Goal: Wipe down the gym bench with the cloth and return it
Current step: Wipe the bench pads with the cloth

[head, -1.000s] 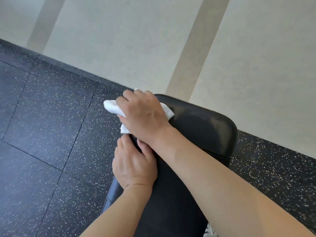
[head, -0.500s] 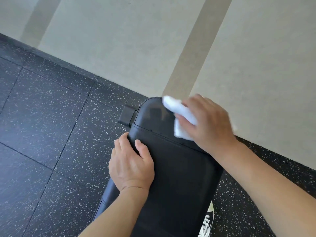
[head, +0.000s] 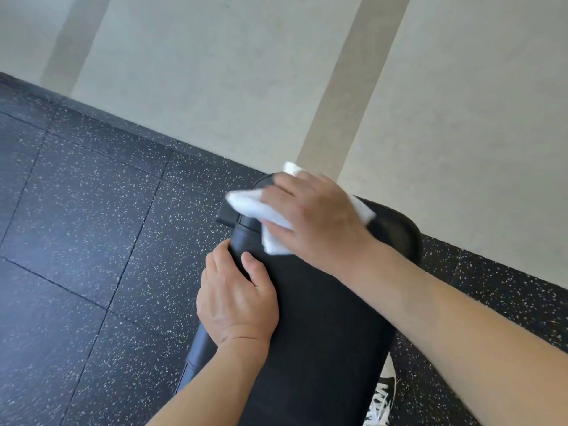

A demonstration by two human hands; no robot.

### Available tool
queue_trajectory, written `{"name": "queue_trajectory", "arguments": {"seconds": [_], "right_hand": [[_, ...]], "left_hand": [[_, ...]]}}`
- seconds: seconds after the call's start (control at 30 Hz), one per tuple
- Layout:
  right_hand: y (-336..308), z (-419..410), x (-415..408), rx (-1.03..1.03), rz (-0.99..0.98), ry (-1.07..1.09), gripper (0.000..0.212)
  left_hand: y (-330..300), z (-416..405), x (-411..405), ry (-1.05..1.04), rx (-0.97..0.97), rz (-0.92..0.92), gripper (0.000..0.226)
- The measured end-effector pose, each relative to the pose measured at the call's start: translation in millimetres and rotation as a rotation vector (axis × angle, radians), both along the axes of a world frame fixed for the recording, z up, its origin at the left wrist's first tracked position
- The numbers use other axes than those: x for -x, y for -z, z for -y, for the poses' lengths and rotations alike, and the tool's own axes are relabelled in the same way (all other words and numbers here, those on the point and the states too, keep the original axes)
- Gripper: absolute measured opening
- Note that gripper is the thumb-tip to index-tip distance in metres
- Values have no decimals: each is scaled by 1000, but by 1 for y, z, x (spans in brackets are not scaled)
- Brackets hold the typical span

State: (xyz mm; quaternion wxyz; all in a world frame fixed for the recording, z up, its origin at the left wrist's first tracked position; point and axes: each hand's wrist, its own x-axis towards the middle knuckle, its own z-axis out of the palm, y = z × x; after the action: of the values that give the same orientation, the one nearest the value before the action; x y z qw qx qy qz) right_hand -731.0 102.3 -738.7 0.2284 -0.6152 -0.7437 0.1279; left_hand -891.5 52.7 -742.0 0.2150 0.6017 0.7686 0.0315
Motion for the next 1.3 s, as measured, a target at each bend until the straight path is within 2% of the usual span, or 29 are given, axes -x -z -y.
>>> {"name": "queue_trajectory", "arguments": {"seconds": [0.13,0.23,0.33,0.5,0.57,0.67,0.8,0.97,1.03,1.1,1.23,1.3], "right_hand": [[-4,81,-55,-19,63,29,6],[-4,93,-63,-26,87,53,5],[-3,64,-35,-55,58,48,4],[1,-24,46,13,-2,7,11],[0,-59,69,61,100,-54,14],[-2,-84,73,270,252,-162,15],[-10,-80,33,268,104,-106,29],[-14,-74,-30,603,-367,140,33],[-14,-79,-26,652,-420,155,25],[-12,-92,-5,671,-301,78,27],[-7,-130,52,840,248,-240,29],[-4,-140,64,960,316,-356,29]], "left_hand": [[2,-1,1,1,16,6,62],[2,0,2,-11,4,20,58],[2,-1,3,-13,2,18,58],[1,-1,4,-11,-4,6,51],[0,-2,4,-14,-15,2,44],[1,-2,4,-5,-26,7,44],[0,-1,5,6,-30,23,48],[-1,-1,7,21,-47,6,47],[-1,-2,8,24,-51,8,48],[0,-2,9,24,-47,2,48],[-2,-3,9,23,-32,16,49],[-2,-4,9,27,-24,23,49]]}}
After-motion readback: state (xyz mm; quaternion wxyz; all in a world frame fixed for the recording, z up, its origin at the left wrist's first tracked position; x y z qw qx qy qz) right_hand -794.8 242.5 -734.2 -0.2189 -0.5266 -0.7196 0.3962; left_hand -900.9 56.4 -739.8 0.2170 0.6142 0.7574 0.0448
